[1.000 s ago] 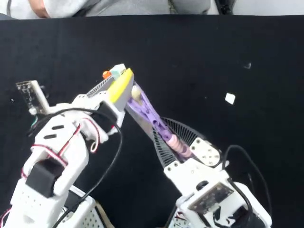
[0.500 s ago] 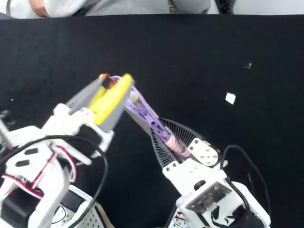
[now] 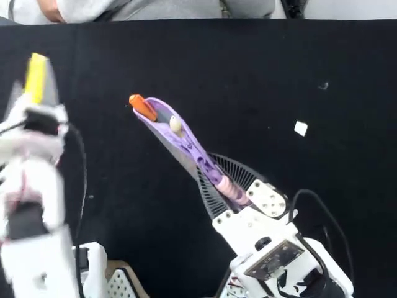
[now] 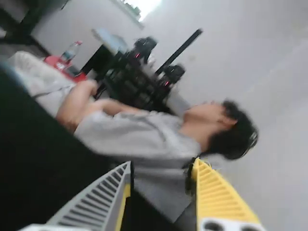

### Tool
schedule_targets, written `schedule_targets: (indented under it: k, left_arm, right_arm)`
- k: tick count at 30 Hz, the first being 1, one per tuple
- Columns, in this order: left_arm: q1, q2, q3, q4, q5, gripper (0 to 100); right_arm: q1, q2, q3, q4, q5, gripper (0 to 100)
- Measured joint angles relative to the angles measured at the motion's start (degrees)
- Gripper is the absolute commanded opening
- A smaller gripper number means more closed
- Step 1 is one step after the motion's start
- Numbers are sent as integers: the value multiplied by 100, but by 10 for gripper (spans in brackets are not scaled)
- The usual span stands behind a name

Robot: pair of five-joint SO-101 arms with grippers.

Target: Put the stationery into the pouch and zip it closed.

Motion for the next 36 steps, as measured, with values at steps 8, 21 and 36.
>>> schedule_targets:
  k: [8, 21, 36]
  left_arm:
    - [1398, 2312, 721, -1679, 9, 209]
    - [2822, 3437, -360, -1002, -18, 209]
    - [3402, -299, -88, 738, -9, 209]
  right_arm:
    - [0, 0, 0, -62, 0, 11]
    - [-202, 0, 299, -79, -53, 11]
    - [-360, -26, 1767, -308, -18, 11]
